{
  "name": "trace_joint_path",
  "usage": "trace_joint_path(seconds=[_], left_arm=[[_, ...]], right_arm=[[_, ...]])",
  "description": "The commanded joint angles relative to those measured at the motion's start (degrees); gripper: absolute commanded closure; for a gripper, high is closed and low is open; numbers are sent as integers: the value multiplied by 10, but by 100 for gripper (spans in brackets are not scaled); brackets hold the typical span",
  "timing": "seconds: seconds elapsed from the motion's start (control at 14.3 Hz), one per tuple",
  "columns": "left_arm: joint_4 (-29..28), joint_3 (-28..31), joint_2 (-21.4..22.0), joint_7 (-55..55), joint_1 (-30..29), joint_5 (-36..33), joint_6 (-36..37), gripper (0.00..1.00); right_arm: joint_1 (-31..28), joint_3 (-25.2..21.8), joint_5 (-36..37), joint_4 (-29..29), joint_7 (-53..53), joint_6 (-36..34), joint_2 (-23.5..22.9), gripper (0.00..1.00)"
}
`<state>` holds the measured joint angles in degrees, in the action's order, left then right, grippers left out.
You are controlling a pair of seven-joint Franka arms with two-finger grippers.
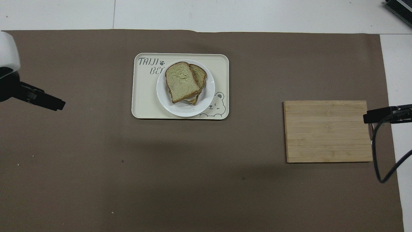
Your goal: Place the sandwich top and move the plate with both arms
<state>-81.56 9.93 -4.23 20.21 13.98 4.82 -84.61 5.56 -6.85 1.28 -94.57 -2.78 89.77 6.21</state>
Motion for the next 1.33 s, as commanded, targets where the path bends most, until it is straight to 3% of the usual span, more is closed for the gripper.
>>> trace_joint_path(seconds=[0.0,0.21,0.35,0.77,0.98,1.12,1.26], left_arm=[[73,0,-13,-16,-7,-15,65,0],[68,-3,21,-18,-6,-26,70,0],[27,1,48,-18,-7,-29,64,0],[35,20,48,-20,-10,-45,77,0],[69,-23,33,-20,-67,-43,94,0],[72,-79,19,-20,-118,-43,97,0],[72,-96,23,-21,-144,-39,112,0]], right_arm=[[-8,4,-1,-4,-14,-4,7,0],[-8,4,-1,-4,-14,-4,7,0],[-8,4,-1,-4,-14,-4,7,0],[-8,4,-1,-4,-14,-4,7,0],[-8,4,-1,-4,-14,-4,8,0],[-8,4,-1,-4,-14,-4,7,0],[-8,4,-1,-4,-14,-4,7,0]])
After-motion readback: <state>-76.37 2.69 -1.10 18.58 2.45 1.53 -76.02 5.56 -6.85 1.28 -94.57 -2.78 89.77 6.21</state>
